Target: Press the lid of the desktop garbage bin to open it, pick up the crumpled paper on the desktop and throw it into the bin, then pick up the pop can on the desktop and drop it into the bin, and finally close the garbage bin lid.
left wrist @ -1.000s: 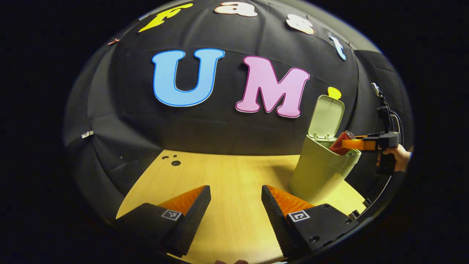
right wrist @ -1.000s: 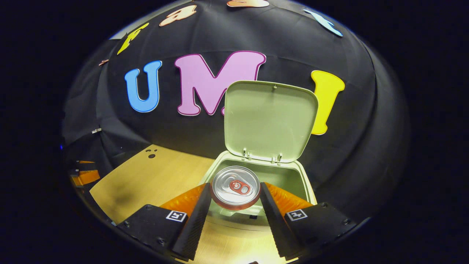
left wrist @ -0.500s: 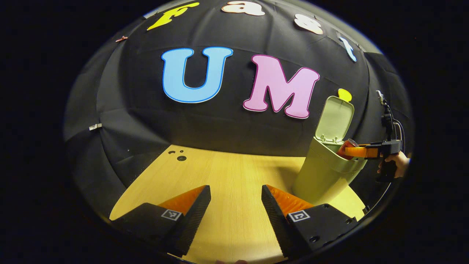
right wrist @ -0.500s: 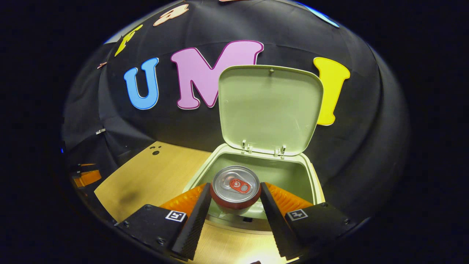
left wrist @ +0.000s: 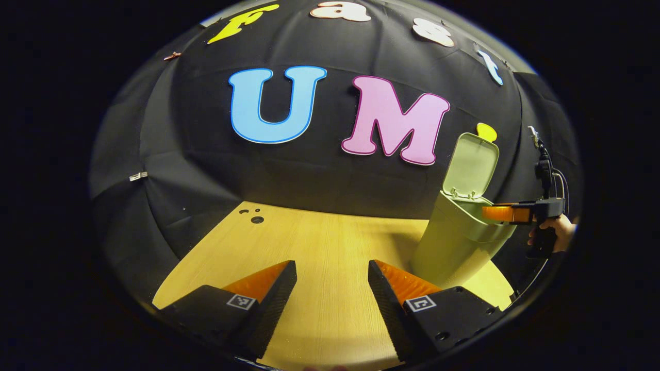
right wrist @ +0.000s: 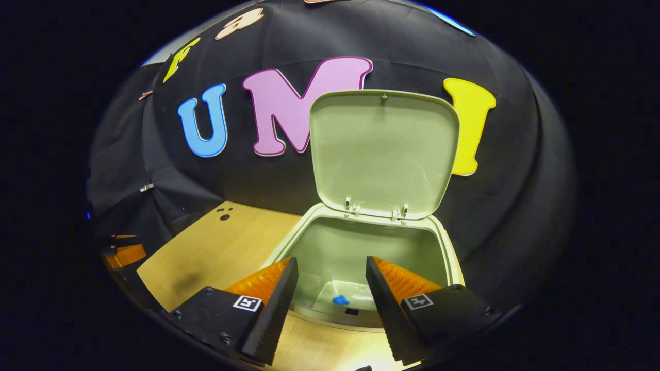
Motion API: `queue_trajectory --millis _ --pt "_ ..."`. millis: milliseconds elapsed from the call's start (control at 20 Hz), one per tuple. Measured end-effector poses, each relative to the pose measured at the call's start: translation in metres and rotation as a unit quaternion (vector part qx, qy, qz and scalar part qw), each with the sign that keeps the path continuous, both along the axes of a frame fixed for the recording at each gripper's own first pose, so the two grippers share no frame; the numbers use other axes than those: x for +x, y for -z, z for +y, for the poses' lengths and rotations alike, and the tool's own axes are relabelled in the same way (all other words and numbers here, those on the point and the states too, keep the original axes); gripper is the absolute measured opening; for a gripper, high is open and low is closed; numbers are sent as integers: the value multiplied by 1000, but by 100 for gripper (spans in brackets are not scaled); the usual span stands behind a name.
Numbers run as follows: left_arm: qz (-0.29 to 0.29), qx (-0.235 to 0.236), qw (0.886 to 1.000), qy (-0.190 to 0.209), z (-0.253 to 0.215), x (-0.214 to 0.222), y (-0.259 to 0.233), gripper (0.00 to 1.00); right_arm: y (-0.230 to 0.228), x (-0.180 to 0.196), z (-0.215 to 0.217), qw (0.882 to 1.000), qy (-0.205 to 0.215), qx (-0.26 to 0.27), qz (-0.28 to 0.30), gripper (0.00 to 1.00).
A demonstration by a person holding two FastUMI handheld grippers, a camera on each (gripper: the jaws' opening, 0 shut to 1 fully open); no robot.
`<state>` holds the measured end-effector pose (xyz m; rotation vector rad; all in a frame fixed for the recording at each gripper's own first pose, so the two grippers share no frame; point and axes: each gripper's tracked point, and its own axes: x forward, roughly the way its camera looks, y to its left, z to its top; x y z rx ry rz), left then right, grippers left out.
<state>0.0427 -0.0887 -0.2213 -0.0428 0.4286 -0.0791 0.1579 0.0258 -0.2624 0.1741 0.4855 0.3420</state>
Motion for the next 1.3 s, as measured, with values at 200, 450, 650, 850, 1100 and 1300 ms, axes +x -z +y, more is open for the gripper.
queue_trajectory --millis 200,450,650,850,1100,1300 --pt "-3 2 1000 4 -1 -3 -4 90 -49 17 -21 998 31 12 -51 84" --pt "-11 -3 1000 13 -9 -5 -10 90 -105 38 -51 992 61 -13 -113 83" --pt "-16 -7 1000 18 -13 -10 -13 90 -143 59 -59 986 72 -6 -154 83" --pt "-12 -14 1000 20 -18 -12 -11 90 -164 84 -61 981 85 13 -172 82" --pt "-14 -5 1000 22 -24 -17 -15 90 -169 113 -76 974 124 29 -189 82" --pt "-5 -2 1000 12 -23 -24 -10 90 -171 130 -82 968 138 25 -209 82"
